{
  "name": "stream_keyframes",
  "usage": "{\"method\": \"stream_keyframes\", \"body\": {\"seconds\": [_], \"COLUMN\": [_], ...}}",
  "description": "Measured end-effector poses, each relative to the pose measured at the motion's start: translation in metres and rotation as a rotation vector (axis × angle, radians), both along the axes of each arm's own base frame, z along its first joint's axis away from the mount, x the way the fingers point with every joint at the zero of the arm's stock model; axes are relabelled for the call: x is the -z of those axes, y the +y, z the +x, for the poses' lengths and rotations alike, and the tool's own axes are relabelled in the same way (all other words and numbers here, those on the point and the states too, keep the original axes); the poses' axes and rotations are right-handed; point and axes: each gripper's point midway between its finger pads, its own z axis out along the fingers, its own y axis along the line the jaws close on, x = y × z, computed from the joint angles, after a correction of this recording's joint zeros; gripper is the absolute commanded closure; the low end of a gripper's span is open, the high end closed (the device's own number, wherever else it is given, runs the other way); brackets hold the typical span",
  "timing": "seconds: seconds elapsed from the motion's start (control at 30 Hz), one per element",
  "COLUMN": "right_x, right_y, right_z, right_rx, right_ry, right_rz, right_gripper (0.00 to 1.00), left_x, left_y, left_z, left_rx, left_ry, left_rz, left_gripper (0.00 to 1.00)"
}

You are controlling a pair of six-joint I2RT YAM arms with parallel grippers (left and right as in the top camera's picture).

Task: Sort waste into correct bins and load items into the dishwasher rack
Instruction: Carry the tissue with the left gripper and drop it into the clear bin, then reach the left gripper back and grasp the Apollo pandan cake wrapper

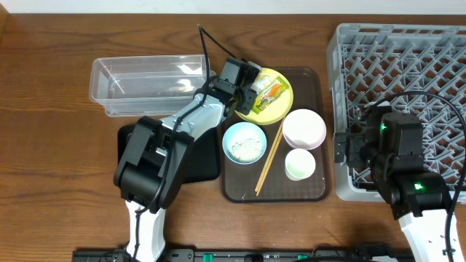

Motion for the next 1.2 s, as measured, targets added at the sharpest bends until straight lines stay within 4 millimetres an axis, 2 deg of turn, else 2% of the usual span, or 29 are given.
{"method": "stream_keyframes", "body": {"seconds": [0.07, 0.2, 0.3, 0.4, 0.47, 0.5, 0.57, 0.63, 0.73, 0.8, 0.87, 0.9, 0.97, 1.07, 1.13, 1.2], "right_x": [0.000, 0.000, 0.000, 0.000, 0.000, 0.000, 0.000, 0.000, 0.000, 0.000, 0.000, 0.000, 0.000, 0.000, 0.000, 0.000], "right_y": [0.000, 0.000, 0.000, 0.000, 0.000, 0.000, 0.000, 0.000, 0.000, 0.000, 0.000, 0.000, 0.000, 0.000, 0.000, 0.000], "right_z": [0.000, 0.000, 0.000, 0.000, 0.000, 0.000, 0.000, 0.000, 0.000, 0.000, 0.000, 0.000, 0.000, 0.000, 0.000, 0.000], "right_rx": [0.000, 0.000, 0.000, 0.000, 0.000, 0.000, 0.000, 0.000, 0.000, 0.000, 0.000, 0.000, 0.000, 0.000, 0.000, 0.000], "right_ry": [0.001, 0.000, 0.001, 0.000, 0.000, 0.000, 0.000, 0.001, 0.001, 0.000, 0.000, 0.000, 0.001, 0.001, 0.001, 0.001], "right_rz": [0.000, 0.000, 0.000, 0.000, 0.000, 0.000, 0.000, 0.000, 0.000, 0.000, 0.000, 0.000, 0.000, 0.000, 0.000, 0.000], "right_gripper": [0.01, 0.01, 0.01, 0.01, 0.01, 0.01, 0.01, 0.01, 0.01, 0.01, 0.01, 0.01, 0.01, 0.01, 0.01, 0.01], "left_x": [0.000, -0.001, -0.018, -0.063, -0.105, -0.120, -0.153, -0.168, -0.160, -0.144, -0.131, -0.126, -0.121, -0.121, -0.124, -0.127], "left_y": [0.001, 0.002, 0.005, 0.013, 0.026, 0.033, 0.057, 0.083, 0.121, 0.145, 0.164, 0.173, 0.181, 0.173, 0.155, 0.130], "left_z": [0.000, 0.001, 0.000, 0.001, -0.001, -0.003, -0.006, -0.007, -0.010, -0.013, -0.011, -0.010, -0.008, -0.004, 0.000, 0.000], "left_rx": [-0.008, -0.009, -0.015, -0.044, -0.085, -0.104, -0.168, -0.231, -0.312, -0.363, -0.408, -0.433, -0.462, -0.440, -0.391, -0.316], "left_ry": [0.001, -0.005, -0.023, -0.093, -0.164, -0.185, -0.238, -0.255, -0.203, -0.146, -0.106, -0.091, -0.076, -0.075, -0.082, -0.080], "left_rz": [0.001, 0.010, 0.010, 0.012, 0.024, 0.032, 0.058, 0.093, 0.165, 0.209, 0.234, 0.237, 0.233, 0.168, 0.102, 0.023], "left_gripper": [0.94, 0.94, 0.94, 0.94, 0.94, 0.94, 0.94, 0.94, 0.93, 0.77, 0.51, 0.43, 0.41, 0.41, 0.41, 0.41]}}
